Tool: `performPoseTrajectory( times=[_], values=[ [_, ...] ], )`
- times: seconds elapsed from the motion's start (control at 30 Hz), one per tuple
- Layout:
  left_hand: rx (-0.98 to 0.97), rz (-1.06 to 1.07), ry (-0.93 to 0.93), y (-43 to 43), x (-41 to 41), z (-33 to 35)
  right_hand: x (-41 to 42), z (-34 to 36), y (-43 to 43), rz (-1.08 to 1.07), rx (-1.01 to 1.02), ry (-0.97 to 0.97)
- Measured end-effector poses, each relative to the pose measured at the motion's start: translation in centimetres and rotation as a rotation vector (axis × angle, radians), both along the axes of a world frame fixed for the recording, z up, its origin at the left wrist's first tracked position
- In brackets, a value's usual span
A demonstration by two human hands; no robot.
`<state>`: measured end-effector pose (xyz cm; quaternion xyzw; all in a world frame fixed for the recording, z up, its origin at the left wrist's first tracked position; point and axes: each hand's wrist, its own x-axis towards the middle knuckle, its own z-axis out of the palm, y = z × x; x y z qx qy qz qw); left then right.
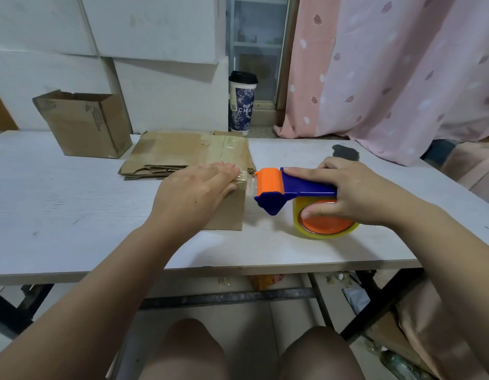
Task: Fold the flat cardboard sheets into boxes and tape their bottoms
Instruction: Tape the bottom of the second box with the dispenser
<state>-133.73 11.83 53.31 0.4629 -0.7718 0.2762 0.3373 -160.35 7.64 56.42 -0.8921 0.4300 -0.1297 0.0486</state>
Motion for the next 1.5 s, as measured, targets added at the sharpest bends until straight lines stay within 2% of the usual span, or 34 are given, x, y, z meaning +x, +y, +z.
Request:
performPoseTrajectory(
  times=[0.07,0.17,0.23,0.43,0.53,0.6,0.67,0.77,0.93,1.03,1.17,1.5],
  values=[
    [0.058,0.007,-0.038,0.0,0.3,0.2,0.7,0.9,0.1,0.022,0.015,0.042],
    [0.299,0.074,-0.153,0.3,0.0,0.1,1.5,2.2,-0.1,0.057,-0.01,0.101],
    [0.364,0.119,-0.14,0.7,-1.0,-0.3,1.9,3.1,-0.3,0.074,-0.046,0.141],
    [0.127,0.109,0.13,0.1,-3.3,-1.1,3.5,5.5,-0.9,0.111,-0.109,0.311],
    [0.0,0.096,0.109,-0.4,-3.6,-2.0,4.0,6.3,-1.2,0.109,-0.084,0.352],
    [-0.016,0.061,0.118,-0.7,-3.3,-2.2,4.1,6.5,-1.6,0.103,-0.036,0.361],
    [0.025,0.023,0.096,-0.6,-2.8,-2.2,4.2,6.5,-2.0,0.095,0.05,0.353],
    [0.141,0.006,-0.041,0.1,-2.2,-2.0,4.5,5.4,-2.2,0.098,0.226,0.359],
    [0.392,-0.076,-0.055,0.7,-1.2,-0.2,2.7,2.9,-3.0,0.102,0.718,0.04],
    [0.528,-0.068,-0.081,0.9,-0.9,0.7,1.8,0.6,-3.1,0.133,0.948,-0.097],
    [0.638,-0.127,-0.033,0.6,-0.3,2.0,0.9,-1.8,-3.0,0.159,1.334,-0.293],
    [0.719,-0.211,0.094,0.4,0.1,2.9,-0.1,-5.0,-1.6,0.08,1.381,-0.657]
  ],
)
